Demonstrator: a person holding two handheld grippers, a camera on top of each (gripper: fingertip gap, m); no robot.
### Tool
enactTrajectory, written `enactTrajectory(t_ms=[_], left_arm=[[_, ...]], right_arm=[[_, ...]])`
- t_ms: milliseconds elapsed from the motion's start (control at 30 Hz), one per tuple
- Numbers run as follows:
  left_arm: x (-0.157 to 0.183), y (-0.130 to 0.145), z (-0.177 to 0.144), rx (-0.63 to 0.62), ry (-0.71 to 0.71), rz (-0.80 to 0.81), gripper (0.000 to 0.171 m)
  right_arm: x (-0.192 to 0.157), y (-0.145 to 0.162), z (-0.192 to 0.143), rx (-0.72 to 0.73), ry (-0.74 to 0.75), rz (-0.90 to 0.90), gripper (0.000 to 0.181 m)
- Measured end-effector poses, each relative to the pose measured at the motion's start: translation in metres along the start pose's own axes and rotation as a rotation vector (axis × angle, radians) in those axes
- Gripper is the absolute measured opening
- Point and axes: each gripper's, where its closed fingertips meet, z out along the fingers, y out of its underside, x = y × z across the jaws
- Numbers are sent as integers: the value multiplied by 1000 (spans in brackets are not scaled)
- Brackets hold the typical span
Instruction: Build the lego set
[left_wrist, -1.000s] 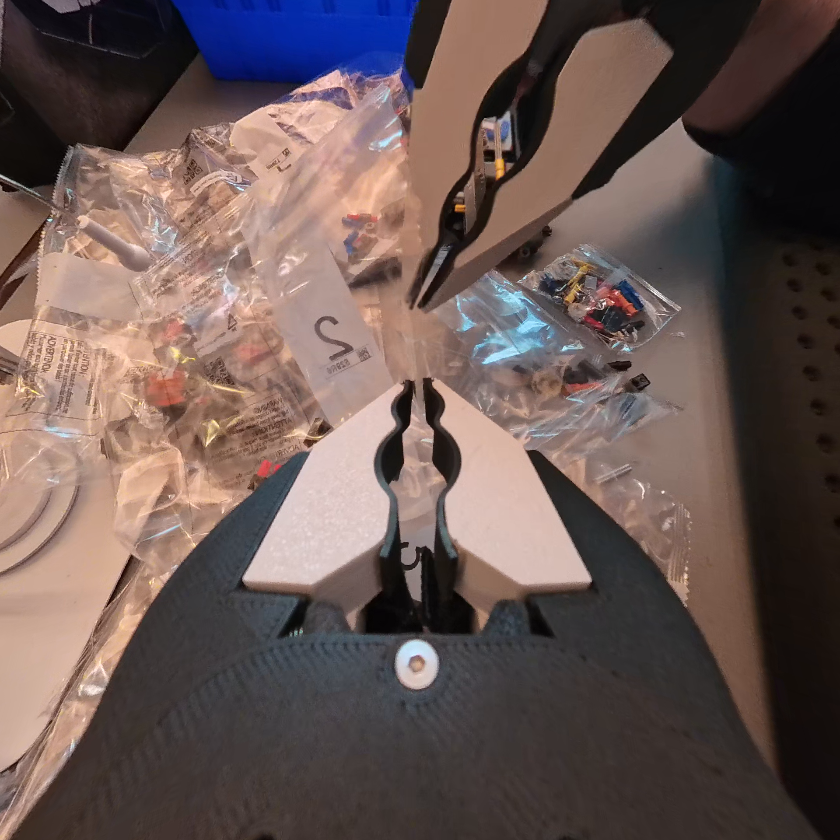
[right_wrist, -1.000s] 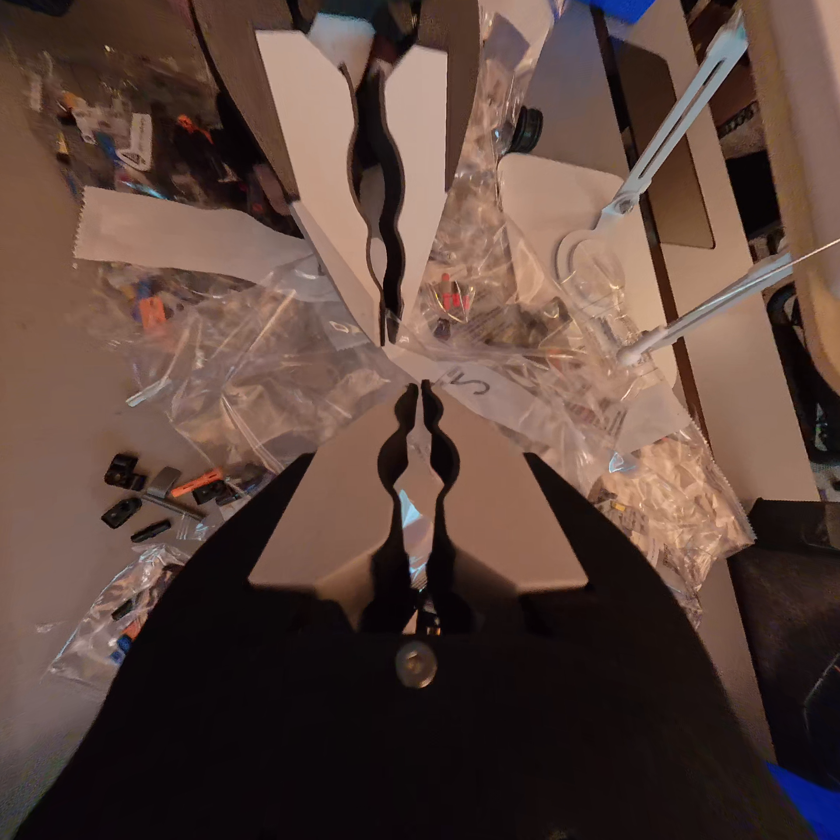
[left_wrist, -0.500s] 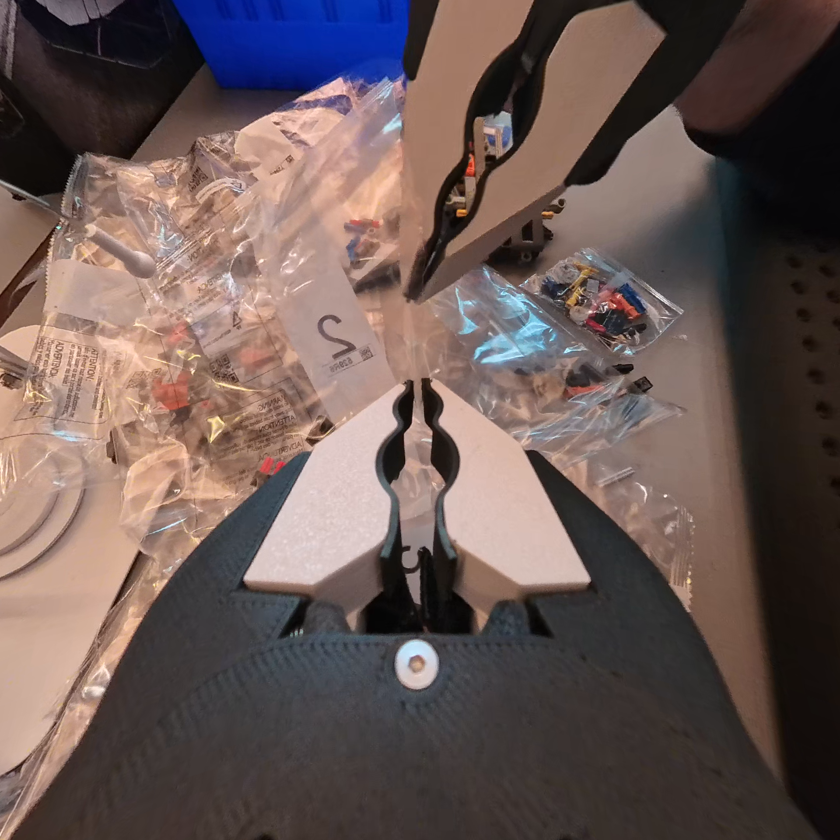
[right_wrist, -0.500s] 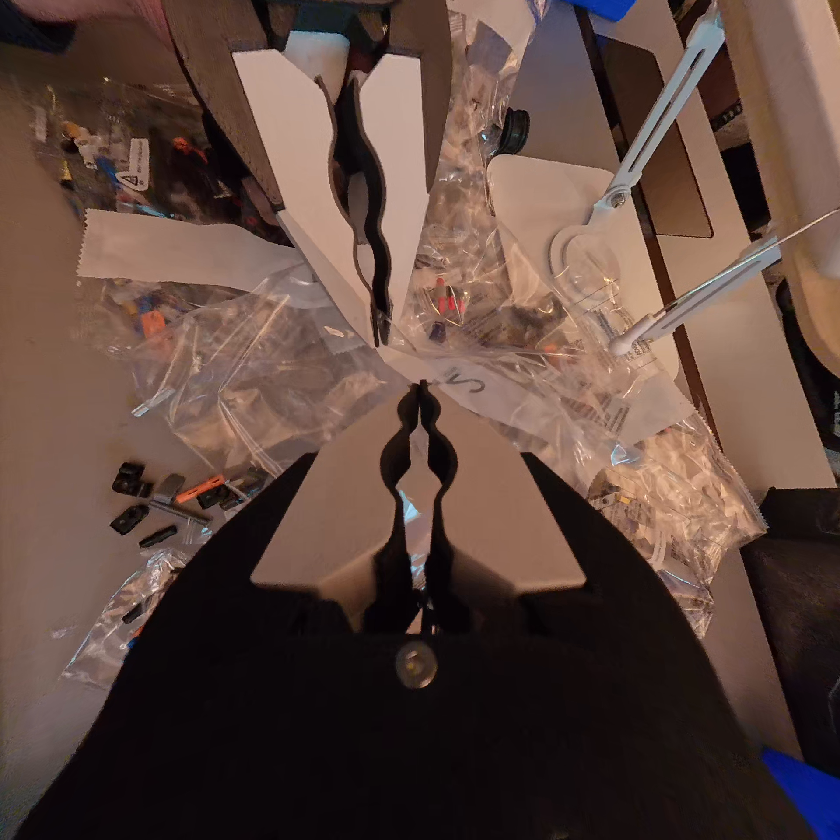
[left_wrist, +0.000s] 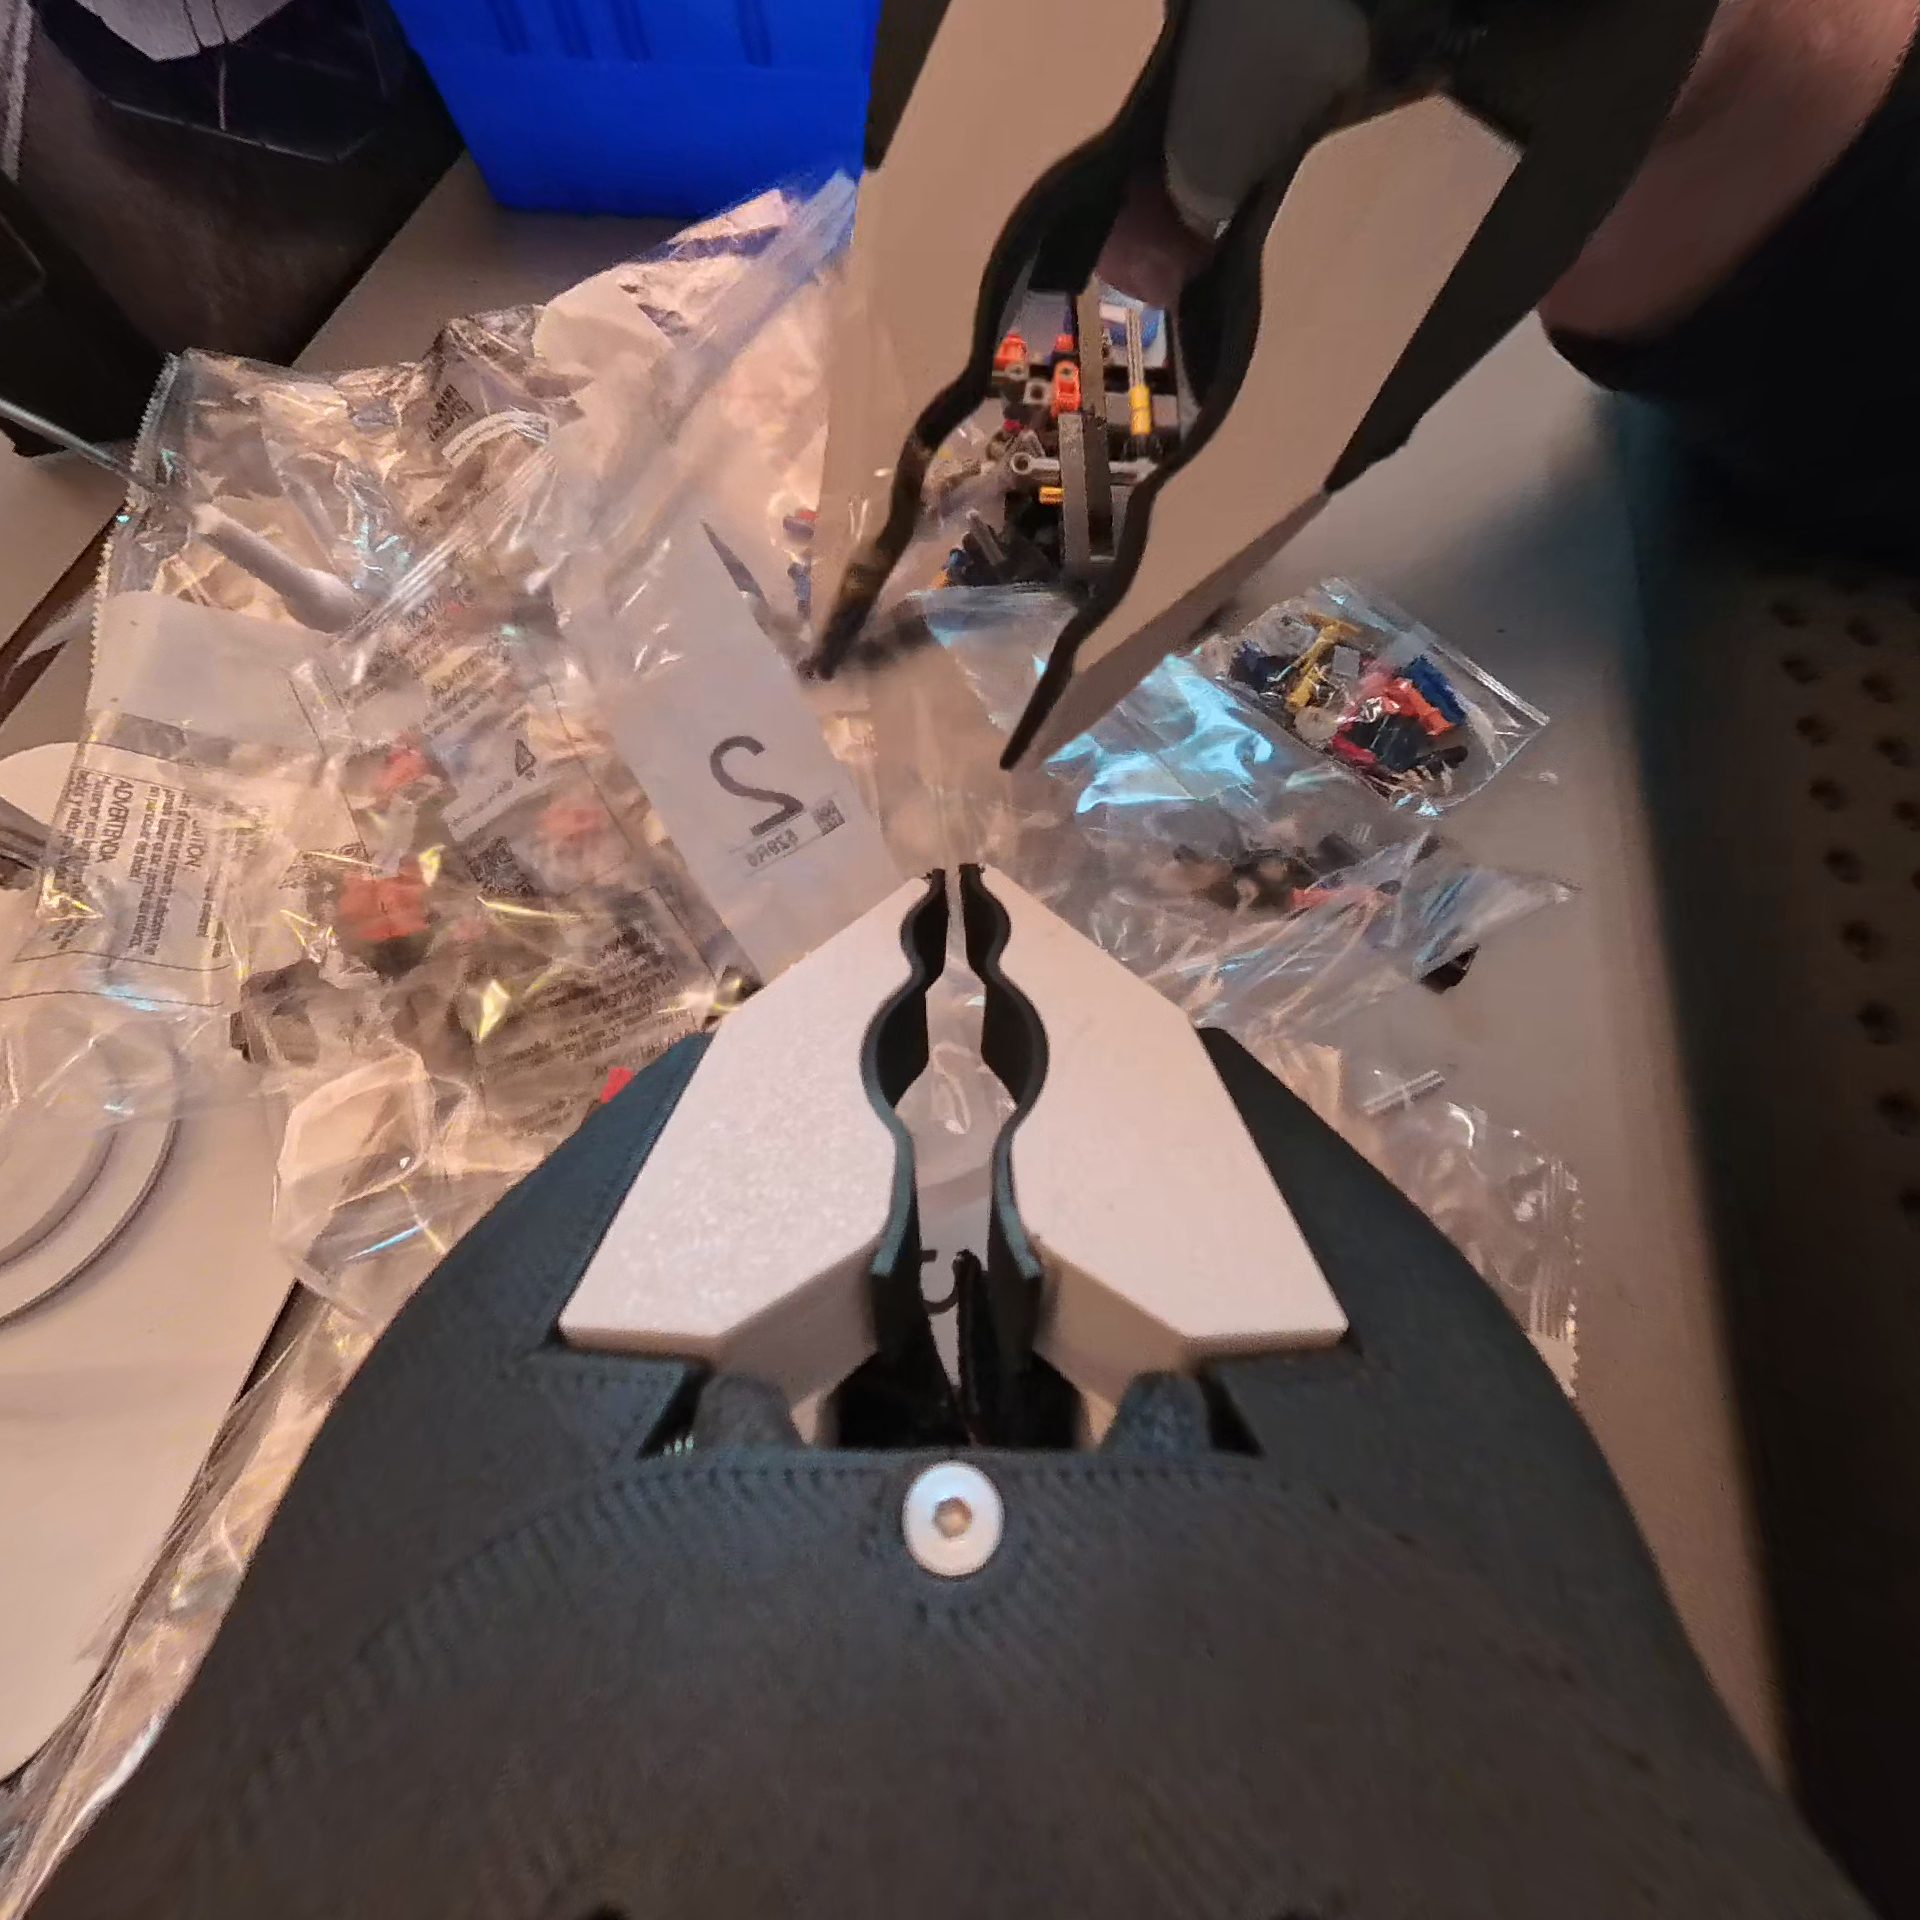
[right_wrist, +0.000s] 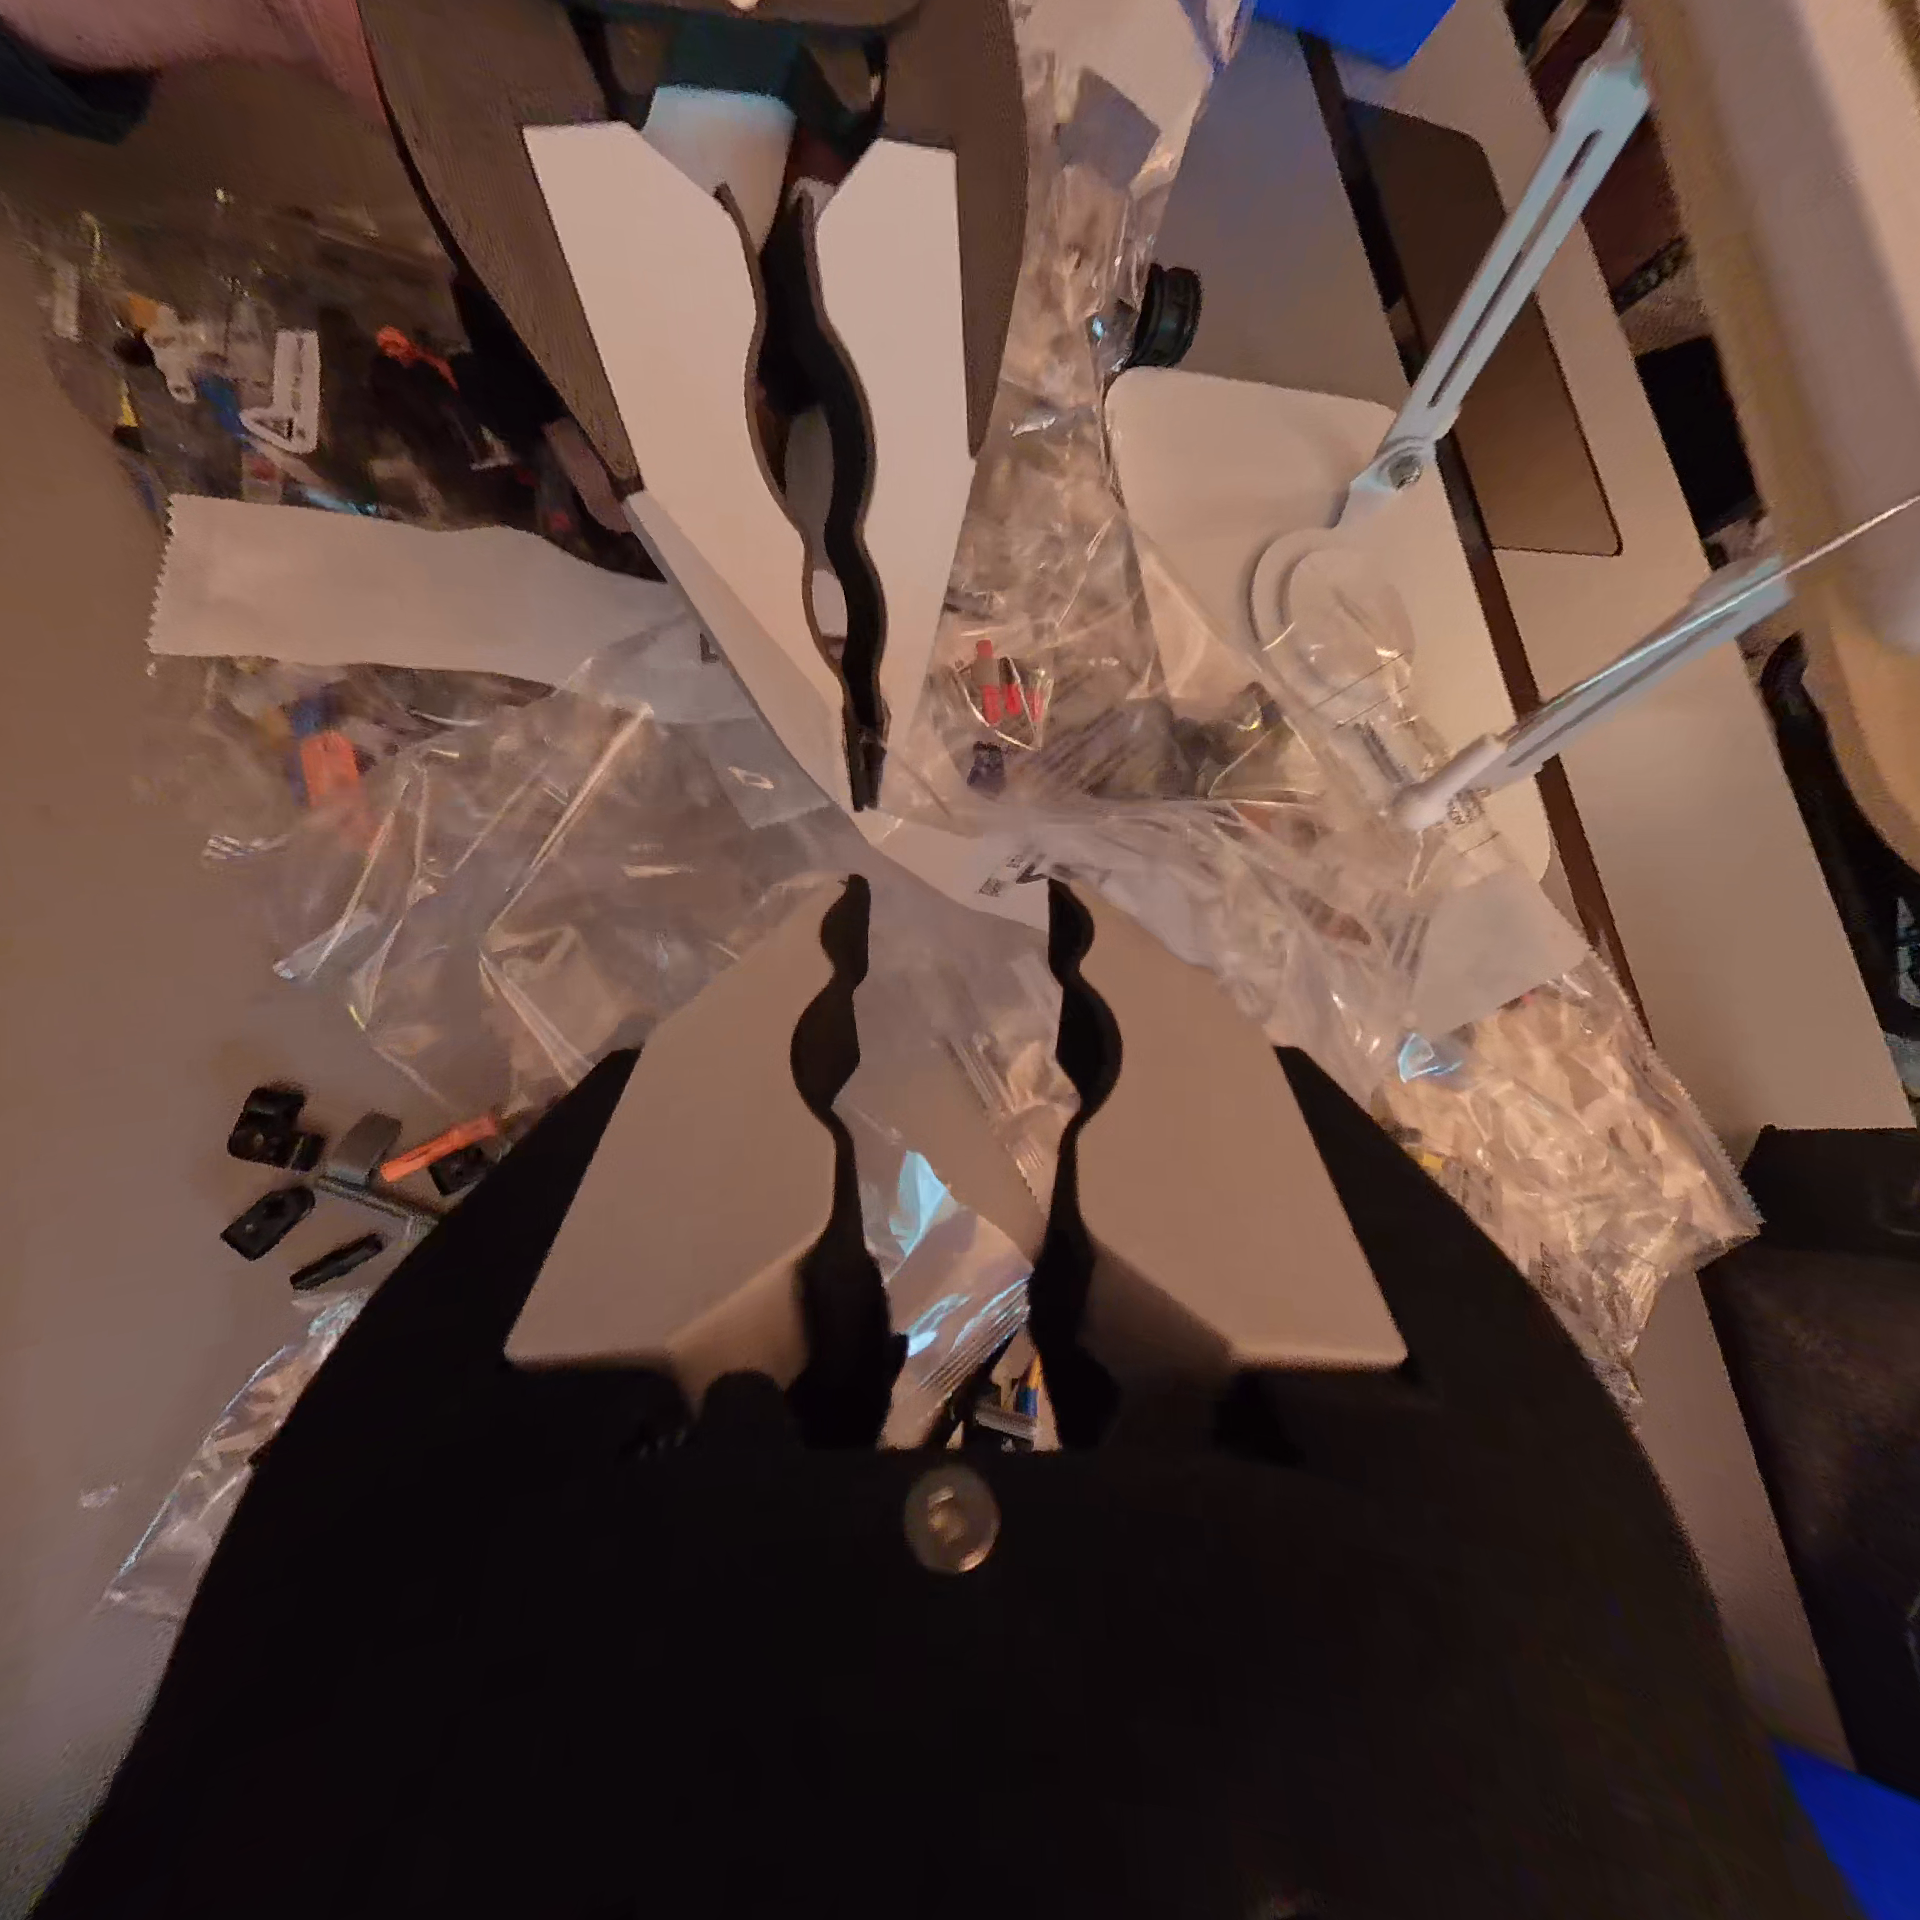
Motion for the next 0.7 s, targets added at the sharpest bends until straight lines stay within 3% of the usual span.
enactTrajectory(t_ms=[67, 233, 700], left_arm=[[1, 1, 2, -8, 1, 7, 0], [3, -1, 1, -3, 6, 9, 0], [4, -2, 2, 0, 8, 13, 0]], right_arm=[[-2, 6, 6, -31, -6, -10, 30], [-5, 11, 11, -70, -3, -36, 0], [4, 3, 8, -26, 29, 29, 3]])
